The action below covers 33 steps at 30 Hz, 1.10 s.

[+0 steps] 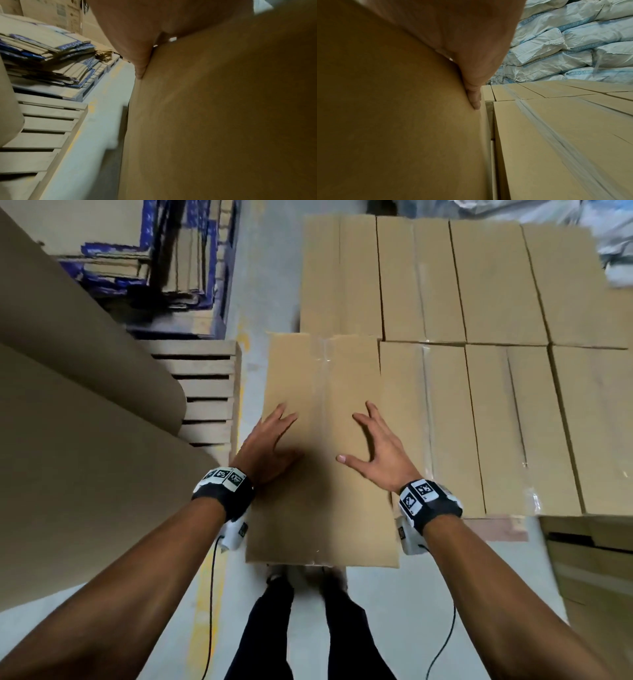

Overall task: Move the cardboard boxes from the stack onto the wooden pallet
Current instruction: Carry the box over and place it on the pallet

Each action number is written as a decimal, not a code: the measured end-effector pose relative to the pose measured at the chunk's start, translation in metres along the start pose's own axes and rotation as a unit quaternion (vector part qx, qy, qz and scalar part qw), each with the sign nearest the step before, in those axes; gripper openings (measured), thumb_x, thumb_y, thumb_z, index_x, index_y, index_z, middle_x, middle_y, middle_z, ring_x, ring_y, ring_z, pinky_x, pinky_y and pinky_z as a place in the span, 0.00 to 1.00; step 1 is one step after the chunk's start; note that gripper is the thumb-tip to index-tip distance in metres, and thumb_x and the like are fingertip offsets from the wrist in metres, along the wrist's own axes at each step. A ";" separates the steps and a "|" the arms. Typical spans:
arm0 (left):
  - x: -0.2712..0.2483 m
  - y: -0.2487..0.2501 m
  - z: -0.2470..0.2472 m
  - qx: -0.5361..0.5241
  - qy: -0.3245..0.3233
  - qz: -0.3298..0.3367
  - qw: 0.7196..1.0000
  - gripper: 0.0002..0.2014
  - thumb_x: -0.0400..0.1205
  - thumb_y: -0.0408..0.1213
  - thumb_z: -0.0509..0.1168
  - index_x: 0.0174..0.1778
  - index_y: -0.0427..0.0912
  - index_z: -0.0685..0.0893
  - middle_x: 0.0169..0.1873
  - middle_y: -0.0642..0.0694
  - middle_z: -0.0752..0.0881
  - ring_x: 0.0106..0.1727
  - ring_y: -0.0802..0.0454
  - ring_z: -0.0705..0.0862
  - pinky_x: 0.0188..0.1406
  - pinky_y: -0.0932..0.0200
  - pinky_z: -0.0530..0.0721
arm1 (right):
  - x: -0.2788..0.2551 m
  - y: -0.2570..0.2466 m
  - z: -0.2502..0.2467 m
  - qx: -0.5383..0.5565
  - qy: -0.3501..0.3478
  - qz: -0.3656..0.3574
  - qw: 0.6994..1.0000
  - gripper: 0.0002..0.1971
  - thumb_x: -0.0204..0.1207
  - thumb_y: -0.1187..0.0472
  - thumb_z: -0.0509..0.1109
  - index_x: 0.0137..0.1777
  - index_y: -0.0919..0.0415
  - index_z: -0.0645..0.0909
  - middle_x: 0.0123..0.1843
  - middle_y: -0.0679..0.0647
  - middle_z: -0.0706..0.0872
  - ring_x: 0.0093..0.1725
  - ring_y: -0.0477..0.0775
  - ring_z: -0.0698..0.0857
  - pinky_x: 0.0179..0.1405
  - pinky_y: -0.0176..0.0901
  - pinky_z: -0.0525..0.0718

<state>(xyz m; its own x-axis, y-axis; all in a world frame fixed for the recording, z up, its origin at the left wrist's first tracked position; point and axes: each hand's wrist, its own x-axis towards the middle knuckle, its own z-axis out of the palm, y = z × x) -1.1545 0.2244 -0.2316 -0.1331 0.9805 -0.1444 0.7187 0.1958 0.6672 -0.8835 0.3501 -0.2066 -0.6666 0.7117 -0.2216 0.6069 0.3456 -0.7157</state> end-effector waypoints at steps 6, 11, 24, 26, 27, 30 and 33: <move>0.043 -0.050 0.041 0.006 0.001 0.018 1.000 0.42 0.79 0.60 0.67 0.89 0.46 0.68 0.92 0.42 0.57 0.88 0.36 0.67 0.83 0.32 0.71 | 0.044 0.040 0.029 -0.033 0.017 -0.009 0.999 0.49 0.75 0.36 0.80 0.90 0.50 0.61 0.96 0.47 0.45 0.93 0.48 0.48 0.90 0.46 0.52; 0.077 -0.080 0.071 0.015 -0.009 0.028 0.999 0.43 0.77 0.54 0.67 0.89 0.47 0.65 0.92 0.44 0.54 0.88 0.38 0.65 0.83 0.32 0.69 | 0.069 0.073 0.045 -0.060 0.026 -0.005 0.998 0.49 0.76 0.37 0.80 0.91 0.51 0.61 0.96 0.49 0.44 0.94 0.50 0.49 0.92 0.54 0.54; 0.118 -0.111 0.136 0.014 -0.039 0.062 0.997 0.43 0.83 0.60 0.61 0.90 0.37 0.62 0.91 0.33 0.50 0.91 0.44 0.45 0.89 0.30 0.44 | 0.088 0.128 0.074 -0.182 -0.035 -0.007 0.983 0.45 0.83 0.50 0.76 0.93 0.57 0.54 0.95 0.54 0.34 0.93 0.67 0.41 0.90 0.69 0.56; 0.123 -0.108 0.137 0.028 -0.051 0.068 0.996 0.42 0.85 0.61 0.57 0.90 0.36 0.61 0.91 0.31 0.51 0.92 0.39 0.45 0.89 0.28 0.43 | 0.079 0.129 0.076 -0.211 -0.036 -0.013 0.977 0.46 0.82 0.48 0.76 0.92 0.57 0.54 0.95 0.55 0.36 0.93 0.65 0.42 0.89 0.72 0.59; 0.122 -0.110 0.138 0.041 -0.055 0.070 0.995 0.41 0.87 0.60 0.56 0.90 0.36 0.60 0.91 0.30 0.50 0.92 0.36 0.43 0.89 0.27 0.44 | 0.074 0.128 0.077 -0.224 -0.039 -0.005 0.974 0.48 0.81 0.44 0.75 0.92 0.57 0.53 0.95 0.56 0.36 0.93 0.65 0.42 0.89 0.73 0.56; 0.102 -0.109 0.136 0.054 -0.070 0.046 0.995 0.41 0.88 0.57 0.54 0.92 0.35 0.53 0.91 0.31 0.42 0.90 0.34 0.34 0.89 0.27 0.44 | 0.048 0.125 0.084 -0.259 -0.080 0.055 0.961 0.60 0.74 0.24 0.70 0.94 0.56 0.46 0.93 0.55 0.29 0.93 0.65 0.37 0.89 0.72 0.45; 0.062 -0.093 0.140 0.039 -0.085 0.010 0.996 0.43 0.88 0.51 0.58 0.91 0.32 0.47 0.89 0.31 0.37 0.89 0.32 0.33 0.90 0.29 0.45 | 0.010 0.126 0.095 -0.264 -0.129 0.116 0.949 0.71 0.63 0.16 0.69 0.93 0.52 0.34 0.90 0.52 0.20 0.91 0.63 0.28 0.90 0.71 0.41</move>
<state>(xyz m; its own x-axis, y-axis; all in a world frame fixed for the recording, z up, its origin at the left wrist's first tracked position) -1.1337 0.2645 -0.4047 -0.0053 0.9659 -0.2587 0.7720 0.1684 0.6129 -0.8548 0.3426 -0.3622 -0.5317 0.6565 -0.5351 0.8367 0.5049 -0.2121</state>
